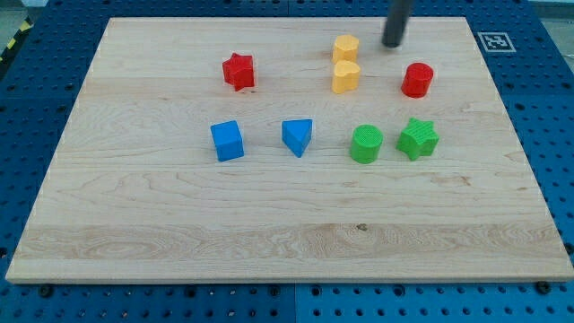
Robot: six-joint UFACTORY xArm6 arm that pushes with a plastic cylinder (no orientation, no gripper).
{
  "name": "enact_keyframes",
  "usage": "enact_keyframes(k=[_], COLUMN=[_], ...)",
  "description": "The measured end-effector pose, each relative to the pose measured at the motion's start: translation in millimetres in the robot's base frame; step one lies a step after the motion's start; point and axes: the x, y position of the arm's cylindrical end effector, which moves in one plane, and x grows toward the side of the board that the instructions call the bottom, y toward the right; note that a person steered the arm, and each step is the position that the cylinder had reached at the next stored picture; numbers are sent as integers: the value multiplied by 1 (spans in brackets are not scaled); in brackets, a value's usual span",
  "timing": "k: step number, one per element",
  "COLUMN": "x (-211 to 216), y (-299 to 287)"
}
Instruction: Push the yellow hexagon towards the red star
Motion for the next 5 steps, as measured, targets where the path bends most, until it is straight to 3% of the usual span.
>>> enact_keyframes(k=[2,3,5], x=[-12,-28,8], y=[-69,-66,-2])
